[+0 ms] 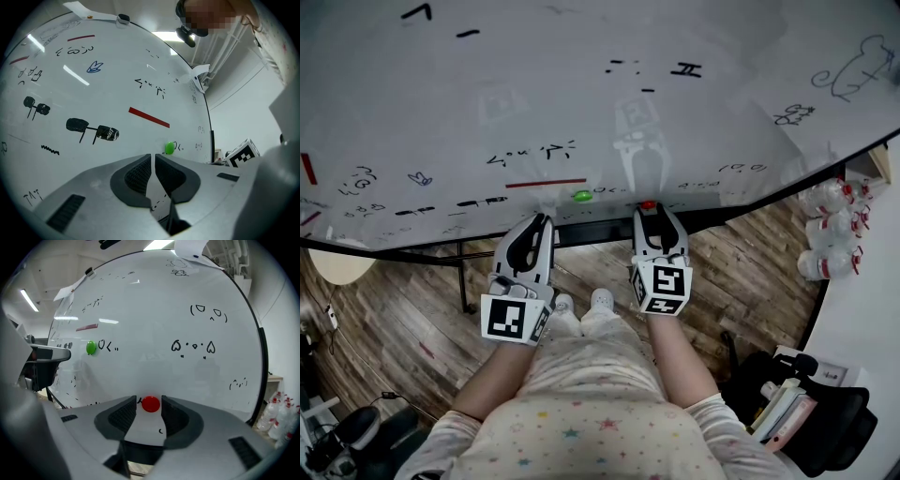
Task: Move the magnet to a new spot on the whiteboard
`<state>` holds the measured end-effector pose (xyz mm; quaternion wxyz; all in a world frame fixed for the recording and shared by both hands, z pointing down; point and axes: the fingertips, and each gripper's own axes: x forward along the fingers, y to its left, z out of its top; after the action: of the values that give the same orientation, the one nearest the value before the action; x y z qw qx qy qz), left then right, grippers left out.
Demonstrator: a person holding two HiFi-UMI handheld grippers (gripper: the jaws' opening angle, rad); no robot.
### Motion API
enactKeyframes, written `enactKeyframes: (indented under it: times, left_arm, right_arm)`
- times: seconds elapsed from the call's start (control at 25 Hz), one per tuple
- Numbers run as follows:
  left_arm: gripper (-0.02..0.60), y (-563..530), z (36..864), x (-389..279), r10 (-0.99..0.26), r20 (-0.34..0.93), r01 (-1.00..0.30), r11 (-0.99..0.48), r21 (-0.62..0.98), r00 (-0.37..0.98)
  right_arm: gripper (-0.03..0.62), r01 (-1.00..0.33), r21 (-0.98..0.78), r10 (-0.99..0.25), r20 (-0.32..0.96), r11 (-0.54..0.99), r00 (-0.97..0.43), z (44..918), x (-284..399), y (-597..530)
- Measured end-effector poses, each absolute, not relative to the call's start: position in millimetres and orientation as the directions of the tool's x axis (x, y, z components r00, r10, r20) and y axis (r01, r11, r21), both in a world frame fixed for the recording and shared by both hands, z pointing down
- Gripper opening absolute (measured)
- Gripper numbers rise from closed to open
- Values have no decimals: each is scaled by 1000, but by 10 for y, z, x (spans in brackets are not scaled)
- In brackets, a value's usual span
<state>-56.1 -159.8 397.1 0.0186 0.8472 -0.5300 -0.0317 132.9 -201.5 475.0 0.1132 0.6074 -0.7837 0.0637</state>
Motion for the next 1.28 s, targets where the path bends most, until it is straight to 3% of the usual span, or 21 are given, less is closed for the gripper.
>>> enactKeyframes:
  times: [0.56,0.88,1.28]
  left_arm:
    - [34,-1536,3899,-576,-898,-51,-895,-441,65,438]
    - [34,-1501,3814,-596,-895,-67,-894,-445,57,441]
    - [32,-1427,3709,-622,-891,-87,-891,-450,52,445]
  right_arm:
    - [109,-968,37,-946,224,250,-236,4597,1342,-1903]
    - [17,-971,48,-957,188,236,-223,4433,1359,-1812]
    - [0,-968,39,-959,150,249,-240,4191,1331,-1670]
